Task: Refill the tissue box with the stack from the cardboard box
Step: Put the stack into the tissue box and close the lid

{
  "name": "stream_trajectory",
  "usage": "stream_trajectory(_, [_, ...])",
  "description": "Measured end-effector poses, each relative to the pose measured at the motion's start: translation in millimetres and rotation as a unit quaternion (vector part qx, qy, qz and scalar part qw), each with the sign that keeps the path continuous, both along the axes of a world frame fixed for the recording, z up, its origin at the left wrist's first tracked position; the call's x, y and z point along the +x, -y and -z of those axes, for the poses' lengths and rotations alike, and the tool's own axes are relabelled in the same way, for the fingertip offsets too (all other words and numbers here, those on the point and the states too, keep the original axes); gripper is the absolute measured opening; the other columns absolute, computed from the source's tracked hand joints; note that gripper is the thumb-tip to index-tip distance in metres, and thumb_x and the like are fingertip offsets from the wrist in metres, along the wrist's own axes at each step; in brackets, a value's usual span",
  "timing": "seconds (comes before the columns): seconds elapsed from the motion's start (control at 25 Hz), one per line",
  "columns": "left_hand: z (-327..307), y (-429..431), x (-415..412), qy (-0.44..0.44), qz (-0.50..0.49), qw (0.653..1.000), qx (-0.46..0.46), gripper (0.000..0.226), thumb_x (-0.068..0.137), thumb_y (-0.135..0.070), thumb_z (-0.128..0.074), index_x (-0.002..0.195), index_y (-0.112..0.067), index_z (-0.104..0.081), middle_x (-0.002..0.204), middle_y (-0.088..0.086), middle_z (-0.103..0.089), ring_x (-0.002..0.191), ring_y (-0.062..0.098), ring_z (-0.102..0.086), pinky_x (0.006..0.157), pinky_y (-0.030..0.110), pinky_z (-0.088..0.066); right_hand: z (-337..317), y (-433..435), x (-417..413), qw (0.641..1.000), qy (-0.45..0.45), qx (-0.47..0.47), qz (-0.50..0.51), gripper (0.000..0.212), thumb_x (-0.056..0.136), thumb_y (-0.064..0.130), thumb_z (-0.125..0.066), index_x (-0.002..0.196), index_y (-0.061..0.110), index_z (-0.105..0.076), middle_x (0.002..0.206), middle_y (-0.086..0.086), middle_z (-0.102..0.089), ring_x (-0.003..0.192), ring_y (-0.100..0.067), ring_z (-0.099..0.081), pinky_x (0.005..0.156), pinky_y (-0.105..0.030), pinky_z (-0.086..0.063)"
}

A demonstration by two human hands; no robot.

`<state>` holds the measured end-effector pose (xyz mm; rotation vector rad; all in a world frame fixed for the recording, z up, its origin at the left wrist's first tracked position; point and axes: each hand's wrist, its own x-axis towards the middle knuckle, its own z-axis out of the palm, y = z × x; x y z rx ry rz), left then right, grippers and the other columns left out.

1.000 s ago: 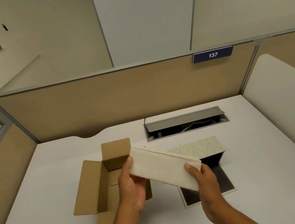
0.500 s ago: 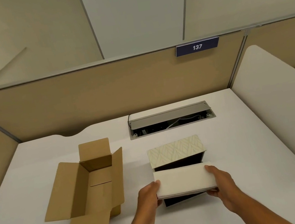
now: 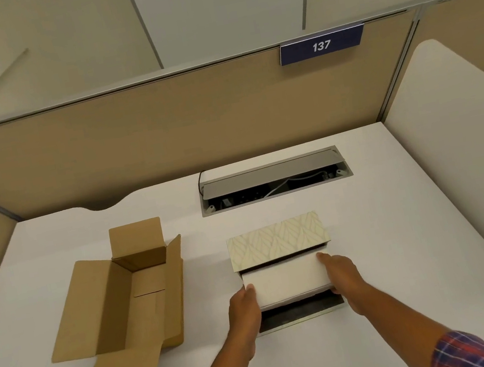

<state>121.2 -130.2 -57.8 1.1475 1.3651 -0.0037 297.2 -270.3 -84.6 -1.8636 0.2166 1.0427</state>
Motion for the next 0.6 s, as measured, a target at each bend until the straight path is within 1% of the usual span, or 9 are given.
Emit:
stream_trajectory(0.04, [1,-1,2,-0.004,-0.008,1.000,-0.003,0.027,0.111,-0.036,-0.040,0.123,-0.019,-0.057,0.119,0.005,-0.062,0.113,0.025,-0.058,0.105,0.042,-0.051,4,0,0,1.000,0.004,-0.003,-0.003,0.027,0.103,0.047,-0.052,0.092,0.024,-0.059,0.107,-0.002,-0.063,0.100,-0.022,-0.060,0.107,-0.054,-0.052])
stream_trajectory(0.12, [1,-4,6,-0.019,-0.028,0.999,-0.010,0.027,0.110,-0.039,-0.042,0.123,-0.019,-0.056,0.122,0.006,-0.061,0.115,0.027,-0.058,0.102,0.041,-0.052,9,-2,0,1.000,0.009,-0.004,-0.004,0.027,0.103,0.048,-0.051,0.092,0.025,-0.059,0.106,-0.001,-0.064,0.098,-0.020,-0.059,0.106,-0.053,-0.052])
stream_trajectory(0.24, [2,-10,12,-0.039,-0.053,0.998,-0.013,0.028,0.108,-0.044,-0.045,0.120,-0.020,-0.052,0.124,0.006,-0.059,0.114,0.028,-0.057,0.102,0.042,-0.052,12,-7,-1,1.000,0.021,0.004,-0.001,0.030,0.103,0.050,-0.047,0.093,0.025,-0.060,0.106,-0.001,-0.065,0.095,-0.019,-0.060,0.100,-0.048,-0.054])
stream_trajectory(0.32, [4,-12,16,-0.044,-0.064,0.997,-0.011,0.028,0.108,-0.045,-0.045,0.118,-0.019,-0.053,0.118,0.005,-0.060,0.109,0.026,-0.058,0.097,0.040,-0.051,12,-9,0,0.999,0.037,0.000,-0.005,0.035,0.103,0.052,-0.043,0.091,0.024,-0.060,0.103,-0.003,-0.065,0.092,-0.019,-0.060,0.092,-0.044,-0.053])
stream_trajectory(0.36, [5,-12,17,-0.044,-0.069,0.997,-0.010,0.028,0.108,-0.044,-0.046,0.117,-0.019,-0.054,0.112,0.004,-0.061,0.104,0.024,-0.059,0.095,0.039,-0.052,13,-10,0,0.999,0.044,-0.005,-0.008,0.037,0.103,0.053,-0.042,0.091,0.023,-0.060,0.102,-0.003,-0.065,0.092,-0.019,-0.060,0.091,-0.043,-0.053])
stream_trajectory(0.44, [8,-12,20,-0.052,-0.074,0.996,-0.001,0.028,0.108,-0.044,-0.047,0.114,-0.018,-0.056,0.099,0.000,-0.059,0.090,0.019,-0.058,0.088,0.038,-0.050,16,-10,2,0.998,0.051,-0.022,-0.016,0.039,0.103,0.054,-0.042,0.089,0.021,-0.060,0.103,-0.004,-0.064,0.094,-0.021,-0.060,0.094,-0.044,-0.052])
stream_trajectory(0.48, [8,-12,21,-0.056,-0.075,0.996,0.004,0.028,0.108,-0.044,-0.048,0.113,-0.018,-0.057,0.095,-0.001,-0.058,0.086,0.017,-0.056,0.085,0.037,-0.048,18,-10,3,0.998,0.053,-0.029,-0.019,0.039,0.102,0.053,-0.043,0.087,0.021,-0.060,0.103,-0.005,-0.065,0.095,-0.021,-0.060,0.096,-0.045,-0.052])
stream_trajectory(0.6, [9,-12,23,-0.063,-0.080,0.995,0.009,0.027,0.107,-0.043,-0.048,0.110,-0.018,-0.057,0.092,-0.001,-0.057,0.081,0.016,-0.054,0.082,0.035,-0.045,20,-10,4,0.997,0.058,-0.036,-0.021,0.040,0.102,0.050,-0.045,0.089,0.017,-0.062,0.105,-0.010,-0.067,0.093,-0.022,-0.060,0.093,-0.044,-0.052])
